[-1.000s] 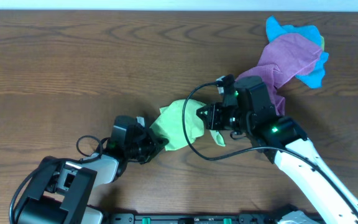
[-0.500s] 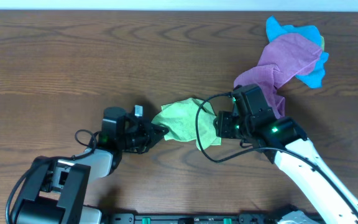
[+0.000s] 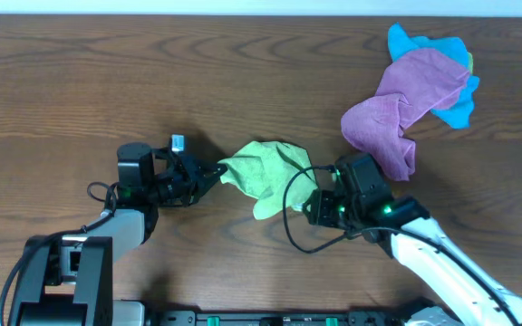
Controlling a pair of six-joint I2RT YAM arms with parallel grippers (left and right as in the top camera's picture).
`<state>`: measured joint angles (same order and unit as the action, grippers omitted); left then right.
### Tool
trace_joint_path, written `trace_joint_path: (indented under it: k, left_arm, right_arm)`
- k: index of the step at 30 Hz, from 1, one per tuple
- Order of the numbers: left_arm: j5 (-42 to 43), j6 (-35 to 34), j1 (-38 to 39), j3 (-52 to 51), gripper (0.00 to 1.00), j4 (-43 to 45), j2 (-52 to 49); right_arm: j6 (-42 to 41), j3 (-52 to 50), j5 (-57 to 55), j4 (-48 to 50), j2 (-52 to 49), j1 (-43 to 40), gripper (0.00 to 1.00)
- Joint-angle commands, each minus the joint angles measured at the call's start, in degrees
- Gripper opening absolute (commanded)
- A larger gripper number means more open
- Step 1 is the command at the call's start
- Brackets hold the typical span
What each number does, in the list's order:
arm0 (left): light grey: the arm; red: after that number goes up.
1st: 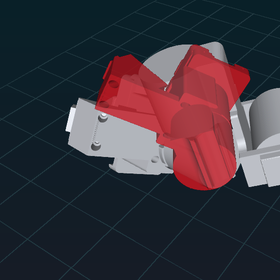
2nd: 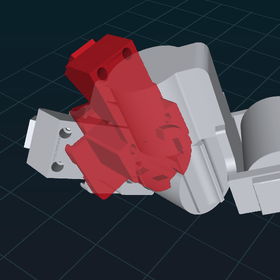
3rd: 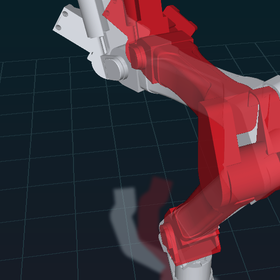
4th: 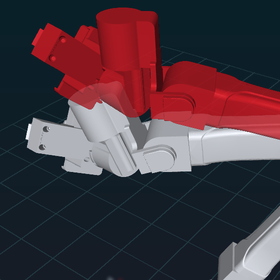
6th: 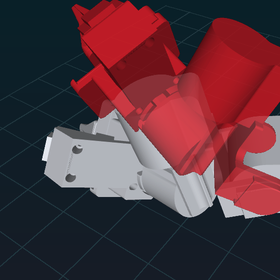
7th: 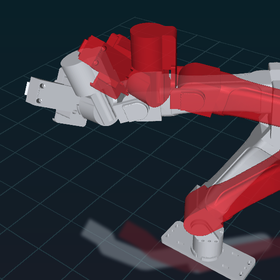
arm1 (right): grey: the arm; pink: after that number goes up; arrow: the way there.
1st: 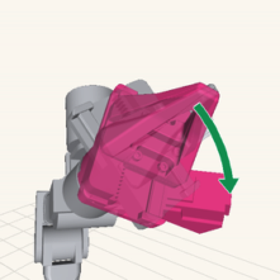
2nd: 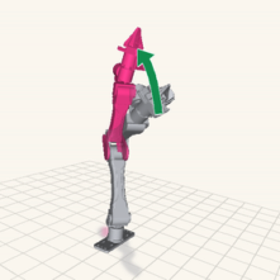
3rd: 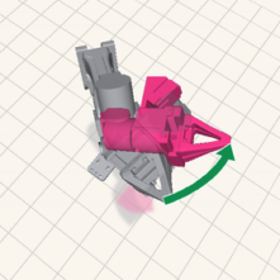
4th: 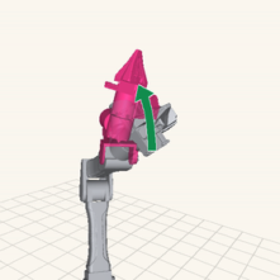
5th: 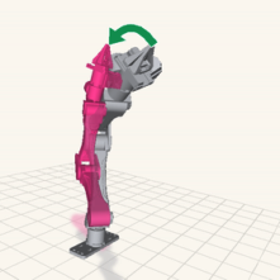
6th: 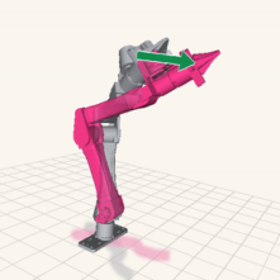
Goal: Fold the cloth
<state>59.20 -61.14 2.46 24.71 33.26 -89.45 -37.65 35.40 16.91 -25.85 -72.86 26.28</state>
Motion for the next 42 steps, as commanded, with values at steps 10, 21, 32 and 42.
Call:
trace_joint_path:
  k: [10,21,32,42]
  left_arm:
    - [1.49,2.54,-0.26,1.55,0.06,0.02,0.76]
    - [2.62,2.64,-0.31,2.71,0.06,0.02,0.76]
    - [3.85,2.67,-0.31,3.58,0.06,-0.13,0.76]
    - [4.15,2.62,-0.31,3.58,0.06,-0.42,0.76]
  right_arm:
    - [-17.05,-5.27,7.58,13.44,-1.31,7.15,0.55]
    - [-24.26,-6.27,0.83,24.85,-12.17,14.56,0.55]
    - [-25.99,-6.27,-4.15,32.11,-19.19,15.43,0.52]
    - [-26.18,-6.27,-9.84,33.46,-20.65,15.43,0.41]
